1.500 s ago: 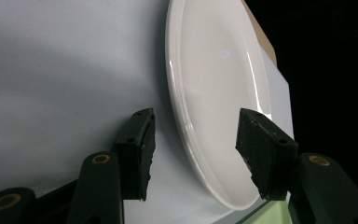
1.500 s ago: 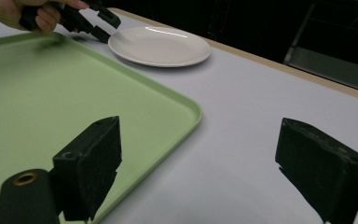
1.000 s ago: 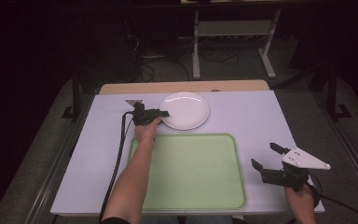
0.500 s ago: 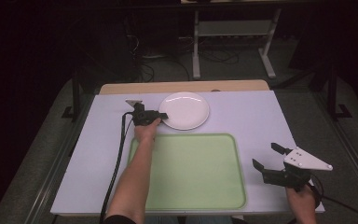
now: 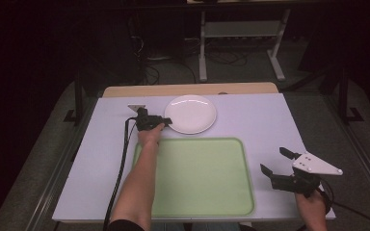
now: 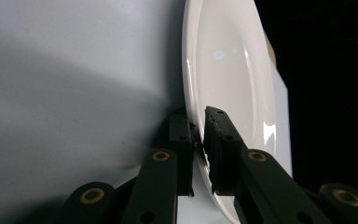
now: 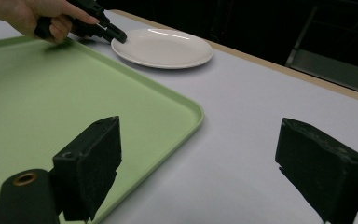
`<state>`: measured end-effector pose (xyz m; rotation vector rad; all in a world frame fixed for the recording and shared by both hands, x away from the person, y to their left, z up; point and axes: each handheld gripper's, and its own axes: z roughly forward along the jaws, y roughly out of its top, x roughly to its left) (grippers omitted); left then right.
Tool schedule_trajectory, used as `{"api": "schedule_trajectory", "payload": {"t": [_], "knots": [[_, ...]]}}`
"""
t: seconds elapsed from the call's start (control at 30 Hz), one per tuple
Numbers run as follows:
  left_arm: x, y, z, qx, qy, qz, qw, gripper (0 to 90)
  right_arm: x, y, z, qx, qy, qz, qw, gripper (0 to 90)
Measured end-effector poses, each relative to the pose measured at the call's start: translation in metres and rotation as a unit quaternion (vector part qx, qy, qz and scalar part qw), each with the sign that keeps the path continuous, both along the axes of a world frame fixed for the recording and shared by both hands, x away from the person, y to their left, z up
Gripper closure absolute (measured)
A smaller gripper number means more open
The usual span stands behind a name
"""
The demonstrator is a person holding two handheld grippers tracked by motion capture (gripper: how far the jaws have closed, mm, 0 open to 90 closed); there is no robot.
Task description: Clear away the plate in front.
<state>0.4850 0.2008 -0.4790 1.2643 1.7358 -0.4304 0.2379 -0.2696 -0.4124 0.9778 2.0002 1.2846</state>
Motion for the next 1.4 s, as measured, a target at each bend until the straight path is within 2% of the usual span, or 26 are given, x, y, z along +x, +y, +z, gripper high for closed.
{"api": "schedule_trajectory", "payload": {"t": [0.2, 0.33, 0.43, 0.47, 0.53, 0.63, 0.7, 0.87, 1.13, 1.17, 1.23, 1.4], "knots": [[0.001, 0.002, -0.002, -0.008, -0.001, -0.007, 0.9999, 82.2, 0.001, 0.0, 0.0, 0.008, 0.0, 0.001, 1.0, 13.3], [0.001, 0.003, -0.003, -0.018, 0.001, -0.006, 0.9998, 82.9, 0.002, 0.001, 0.0, 0.004, 0.003, 0.001, 1.0, 13.3], [0.001, 0.005, -0.006, -0.041, 0.009, 0.003, 0.9991, 83.7, 0.002, 0.0, 0.0, 0.01, 0.003, 0.001, 0.9999, 13.3], [0.001, 0.005, -0.006, -0.041, 0.009, 0.003, 0.9991, 83.9, 0.002, 0.0, 0.0, 0.01, 0.003, 0.001, 0.9999, 13.3], [0.001, 0.006, -0.008, -0.055, 0.015, 0.005, 0.9984, 84.2, 0.003, -0.002, -0.001, 0.014, 0.005, -0.004, 0.9999, 13.3], [0.001, 0.007, -0.007, -0.067, 0.01, 0.008, 0.9977, 85.7, 0.004, -0.003, -0.002, 0.018, 0.008, -0.007, 0.9998, 13.3], [0.001, 0.007, -0.006, -0.079, -0.001, 0.01, 0.9968, 86.6, 0.004, -0.003, -0.002, 0.018, 0.009, -0.006, 0.9998, 13.3], [0.001, 0.007, -0.005, -0.082, 0.002, 0.011, 0.9966, 86.4, 0.004, -0.003, -0.003, 0.017, 0.014, -0.003, 0.9997, 13.3], [0.0, 0.01, -0.002, -0.09, -0.006, 0.014, 0.9958, 85.8, 0.004, -0.003, -0.004, 0.019, 0.015, -0.004, 0.9997, 13.3], [0.0, 0.012, -0.002, -0.09, -0.008, 0.006, 0.9959, 86.0, 0.004, -0.004, -0.004, 0.019, 0.015, -0.005, 0.9997, 13.3], [0.0, 0.013, -0.001, -0.092, -0.009, 0.005, 0.9957, 86.0, 0.005, -0.004, -0.004, 0.019, 0.014, -0.006, 0.9997, 13.3], [0.0, 0.015, 0.002, -0.106, -0.019, 0.009, 0.9941, 86.2, 0.005, -0.003, -0.005, 0.017, 0.017, -0.008, 0.9997, 13.3]]}}
